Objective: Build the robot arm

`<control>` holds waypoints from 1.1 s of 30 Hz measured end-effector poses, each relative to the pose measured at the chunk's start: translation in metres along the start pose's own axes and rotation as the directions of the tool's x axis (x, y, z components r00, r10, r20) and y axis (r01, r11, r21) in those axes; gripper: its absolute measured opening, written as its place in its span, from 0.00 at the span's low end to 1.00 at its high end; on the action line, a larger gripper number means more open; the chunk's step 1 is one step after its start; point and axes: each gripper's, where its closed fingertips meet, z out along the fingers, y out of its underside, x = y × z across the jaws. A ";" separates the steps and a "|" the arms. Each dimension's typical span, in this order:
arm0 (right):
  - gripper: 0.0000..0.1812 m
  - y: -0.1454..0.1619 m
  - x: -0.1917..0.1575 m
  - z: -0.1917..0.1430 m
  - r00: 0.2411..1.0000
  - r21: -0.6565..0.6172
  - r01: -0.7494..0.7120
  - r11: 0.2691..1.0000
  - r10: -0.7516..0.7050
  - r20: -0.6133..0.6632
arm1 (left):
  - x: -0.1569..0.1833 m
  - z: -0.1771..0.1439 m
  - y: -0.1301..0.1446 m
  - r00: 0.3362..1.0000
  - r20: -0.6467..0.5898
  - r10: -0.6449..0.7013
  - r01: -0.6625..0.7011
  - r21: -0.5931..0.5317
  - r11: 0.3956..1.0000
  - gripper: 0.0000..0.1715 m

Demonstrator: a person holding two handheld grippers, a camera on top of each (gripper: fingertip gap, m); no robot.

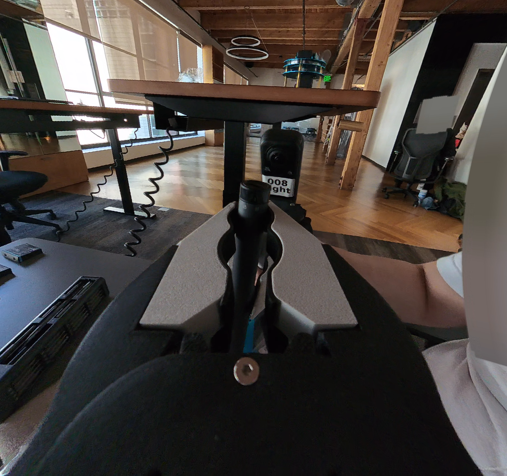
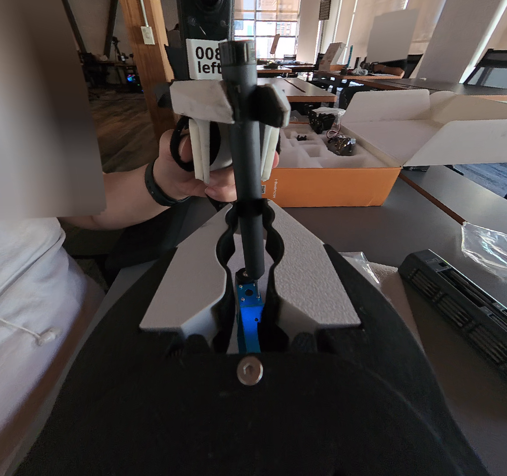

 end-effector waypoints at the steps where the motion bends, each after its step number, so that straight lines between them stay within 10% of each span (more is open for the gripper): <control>1: 0.09 0.000 0.001 0.001 1.000 -0.001 -0.001 1.000 0.001 -0.017 | -0.001 0.000 0.000 1.000 -0.006 -0.004 0.004 0.001 1.000 0.09; 10: 0.10 0.001 0.004 0.002 0.974 0.006 0.014 1.000 -0.013 -0.226 | 0.007 -0.007 -0.001 0.969 -0.227 -0.098 0.104 0.012 0.995 0.09; 25: 0.10 0.002 0.012 0.002 0.942 -0.002 -0.015 1.000 0.013 -0.335 | -0.009 -0.004 0.005 0.995 -0.056 -0.086 0.084 -0.032 0.996 0.08; 33: 0.10 0.002 0.015 0.000 0.885 -0.020 -0.007 1.000 -0.003 -0.466 | -0.004 -0.004 0.006 0.968 -0.222 -0.118 0.109 -0.054 0.993 0.08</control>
